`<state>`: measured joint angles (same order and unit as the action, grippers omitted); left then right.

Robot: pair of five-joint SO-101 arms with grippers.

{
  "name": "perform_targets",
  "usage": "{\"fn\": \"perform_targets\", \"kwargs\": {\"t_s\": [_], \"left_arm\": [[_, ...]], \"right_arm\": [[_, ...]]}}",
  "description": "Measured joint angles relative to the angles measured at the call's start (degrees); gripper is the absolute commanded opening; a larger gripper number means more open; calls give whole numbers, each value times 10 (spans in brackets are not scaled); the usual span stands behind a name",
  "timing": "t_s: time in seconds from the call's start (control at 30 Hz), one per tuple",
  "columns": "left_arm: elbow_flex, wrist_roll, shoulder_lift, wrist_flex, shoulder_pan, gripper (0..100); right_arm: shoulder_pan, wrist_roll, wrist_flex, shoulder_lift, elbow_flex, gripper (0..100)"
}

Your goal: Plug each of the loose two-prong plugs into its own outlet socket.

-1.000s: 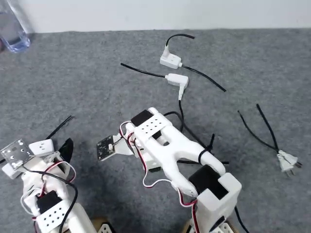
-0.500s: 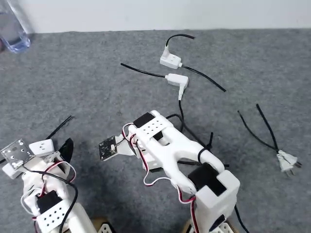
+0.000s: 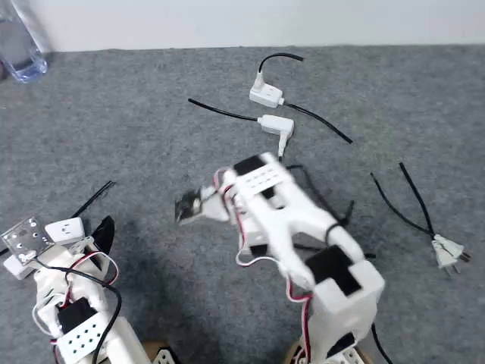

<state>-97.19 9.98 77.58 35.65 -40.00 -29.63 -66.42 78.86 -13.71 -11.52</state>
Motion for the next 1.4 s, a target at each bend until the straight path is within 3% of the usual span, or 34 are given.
{"fn": "perform_targets", "kwargs": {"t_s": [0.23, 0.47, 0.63, 0.9, 1.07, 1.27, 1.4], "left_arm": [[0, 0, 0, 0, 1, 416], [0, 0, 0, 0, 1, 416], [0, 0, 0, 0, 4, 415], [0, 0, 0, 0, 10, 415], [0, 0, 0, 0, 10, 415], [0, 0, 0, 0, 10, 415], [0, 0, 0, 0, 10, 415]], "right_arm": [[62, 63, -32, 91, 66, 8], [160, 149, -261, 77, 69, 8], [215, 158, -438, 10, 69, 8], [198, 158, -815, -155, 69, 11], [178, 158, -999, -223, 69, 16], [182, 158, -1073, -239, 69, 199], [179, 158, -1074, -239, 69, 182]]}}
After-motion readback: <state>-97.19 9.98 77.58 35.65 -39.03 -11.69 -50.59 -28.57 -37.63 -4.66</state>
